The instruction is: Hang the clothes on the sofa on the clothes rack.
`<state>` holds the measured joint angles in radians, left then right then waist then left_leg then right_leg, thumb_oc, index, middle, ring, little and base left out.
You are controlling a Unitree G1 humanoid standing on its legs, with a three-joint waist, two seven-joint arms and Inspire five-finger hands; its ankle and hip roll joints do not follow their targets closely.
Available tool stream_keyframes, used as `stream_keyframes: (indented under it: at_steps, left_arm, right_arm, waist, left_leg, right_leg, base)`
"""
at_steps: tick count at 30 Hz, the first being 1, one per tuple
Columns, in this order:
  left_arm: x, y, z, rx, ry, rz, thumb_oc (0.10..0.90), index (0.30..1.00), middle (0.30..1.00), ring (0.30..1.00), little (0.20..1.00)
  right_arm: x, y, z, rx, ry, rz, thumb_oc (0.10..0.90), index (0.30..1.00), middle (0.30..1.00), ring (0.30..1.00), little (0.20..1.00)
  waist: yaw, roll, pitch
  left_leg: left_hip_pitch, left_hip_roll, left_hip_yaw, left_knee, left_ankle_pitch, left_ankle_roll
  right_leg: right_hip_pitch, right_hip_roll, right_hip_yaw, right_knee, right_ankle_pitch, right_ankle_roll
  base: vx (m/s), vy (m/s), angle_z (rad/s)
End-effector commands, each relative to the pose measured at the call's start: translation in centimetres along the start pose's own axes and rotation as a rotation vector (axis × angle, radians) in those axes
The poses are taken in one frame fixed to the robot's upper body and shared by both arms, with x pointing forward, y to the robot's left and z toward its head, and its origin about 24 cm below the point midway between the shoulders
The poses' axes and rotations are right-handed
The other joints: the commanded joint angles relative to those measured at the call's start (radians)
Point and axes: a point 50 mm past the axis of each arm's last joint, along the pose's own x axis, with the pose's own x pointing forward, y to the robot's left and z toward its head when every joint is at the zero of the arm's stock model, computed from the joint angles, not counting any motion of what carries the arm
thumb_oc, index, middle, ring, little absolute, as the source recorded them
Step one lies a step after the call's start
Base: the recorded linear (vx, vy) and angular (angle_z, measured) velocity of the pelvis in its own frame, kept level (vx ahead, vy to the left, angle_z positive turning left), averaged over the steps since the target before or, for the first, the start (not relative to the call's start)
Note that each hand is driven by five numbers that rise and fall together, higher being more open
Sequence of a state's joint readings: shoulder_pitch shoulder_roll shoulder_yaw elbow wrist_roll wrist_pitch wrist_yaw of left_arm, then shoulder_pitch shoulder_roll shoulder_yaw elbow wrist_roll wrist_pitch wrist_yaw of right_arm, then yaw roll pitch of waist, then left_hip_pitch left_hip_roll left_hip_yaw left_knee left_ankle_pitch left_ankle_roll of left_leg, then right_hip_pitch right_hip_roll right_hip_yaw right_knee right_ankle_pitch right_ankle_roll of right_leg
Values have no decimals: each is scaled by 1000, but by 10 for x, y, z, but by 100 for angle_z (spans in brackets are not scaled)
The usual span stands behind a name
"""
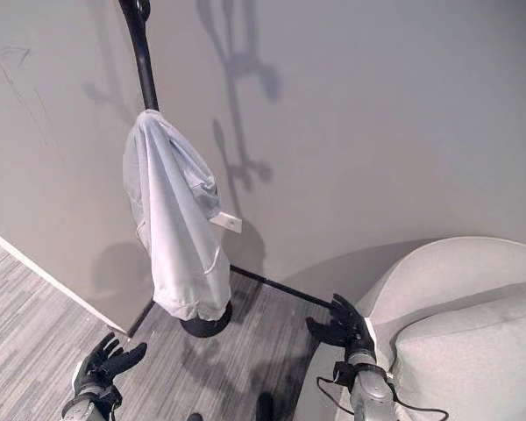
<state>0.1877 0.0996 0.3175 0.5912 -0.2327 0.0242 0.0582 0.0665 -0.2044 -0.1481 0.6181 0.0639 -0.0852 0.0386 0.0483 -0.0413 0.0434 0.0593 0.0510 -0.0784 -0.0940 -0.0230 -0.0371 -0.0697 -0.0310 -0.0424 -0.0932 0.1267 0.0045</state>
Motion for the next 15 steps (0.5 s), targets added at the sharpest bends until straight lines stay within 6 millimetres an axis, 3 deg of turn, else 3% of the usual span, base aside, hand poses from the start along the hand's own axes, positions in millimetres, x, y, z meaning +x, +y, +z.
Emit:
stream_keyframes:
  at_steps: [1, 9, 13, 15]
  left_arm:
    - [9, 2, 23, 197, -102, -16, 800, 900, 900, 900, 900]
    - [14, -20, 22, 275, -86, -100, 800, 900, 900, 900, 900]
    - [15, -22, 18, 299, -65, -110, 800, 900, 900, 900, 900]
    - [15, -22, 13, 295, -42, -105, 800, 900, 900, 900, 900]
  right_arm:
    - [5, 8, -2, -87, 41, 49, 800, 900, 900, 900, 900]
    - [19, 47, 38, -162, -90, 199, 800, 900, 900, 900, 900]
    - [19, 48, 25, -141, -34, 192, 800, 900, 900, 900, 900]
    - [17, 41, 5, -125, 55, 151, 800, 900, 900, 900, 900]
  waist:
    - [14, 32, 33]
    - [30, 30, 49]
    - [32, 29, 44]
    - [30, 30, 40]
  left_leg:
    - [-8, 7, 101, 7, 3, 13]
    - [-14, 3, 99, 7, 4, 13]
    - [-15, 1, 100, 7, 2, 13]
    - [-15, 0, 101, 7, 0, 13]
  right_leg:
    - [53, -111, -25, 6, -38, 18]
    - [53, -117, -24, 6, -38, 19]
    - [53, -121, -24, 6, -38, 18]
    - [55, -124, -25, 6, -37, 18]
  base:
    - [0, 0, 0]
    - [-3, 6, -3]
    - [0, 0, 0]
    - [12, 21, 0]
